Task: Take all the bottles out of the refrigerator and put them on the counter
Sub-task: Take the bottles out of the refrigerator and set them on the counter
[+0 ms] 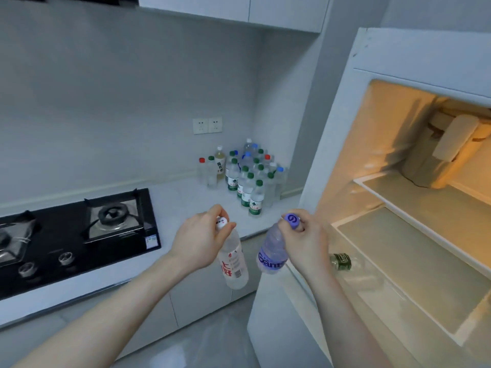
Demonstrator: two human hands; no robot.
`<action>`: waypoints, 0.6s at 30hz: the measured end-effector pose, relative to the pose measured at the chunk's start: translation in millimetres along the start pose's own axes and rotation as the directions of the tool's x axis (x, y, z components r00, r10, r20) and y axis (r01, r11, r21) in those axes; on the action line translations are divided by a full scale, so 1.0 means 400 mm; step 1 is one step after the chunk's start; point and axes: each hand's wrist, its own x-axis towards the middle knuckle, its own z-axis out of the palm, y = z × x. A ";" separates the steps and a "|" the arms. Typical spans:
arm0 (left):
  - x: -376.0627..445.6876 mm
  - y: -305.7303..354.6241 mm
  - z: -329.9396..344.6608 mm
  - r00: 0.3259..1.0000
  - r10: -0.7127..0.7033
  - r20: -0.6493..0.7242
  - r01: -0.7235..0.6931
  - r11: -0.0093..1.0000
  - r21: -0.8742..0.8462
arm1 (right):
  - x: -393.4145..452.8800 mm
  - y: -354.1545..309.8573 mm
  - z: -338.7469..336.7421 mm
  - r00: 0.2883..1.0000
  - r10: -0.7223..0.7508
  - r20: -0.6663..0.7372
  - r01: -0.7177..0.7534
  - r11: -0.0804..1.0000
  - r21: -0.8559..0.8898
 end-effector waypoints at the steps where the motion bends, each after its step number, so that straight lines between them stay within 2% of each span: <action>1: 0.008 -0.031 -0.016 1.000 -0.010 -0.002 0.010 1.000 0.004 | 0.006 -0.009 0.038 0.999 0.007 0.037 -0.007 1.000 -0.006; 7: 0.112 -0.222 -0.107 1.000 -0.008 -0.003 0.008 0.994 0.106 | 0.067 -0.073 0.257 0.983 0.031 0.182 -0.032 1.000 0.002; 18: 0.352 -0.443 -0.127 0.998 -0.021 0.061 0.012 0.991 0.136 | 0.223 -0.104 0.469 0.972 0.013 0.235 0.019 0.991 -0.130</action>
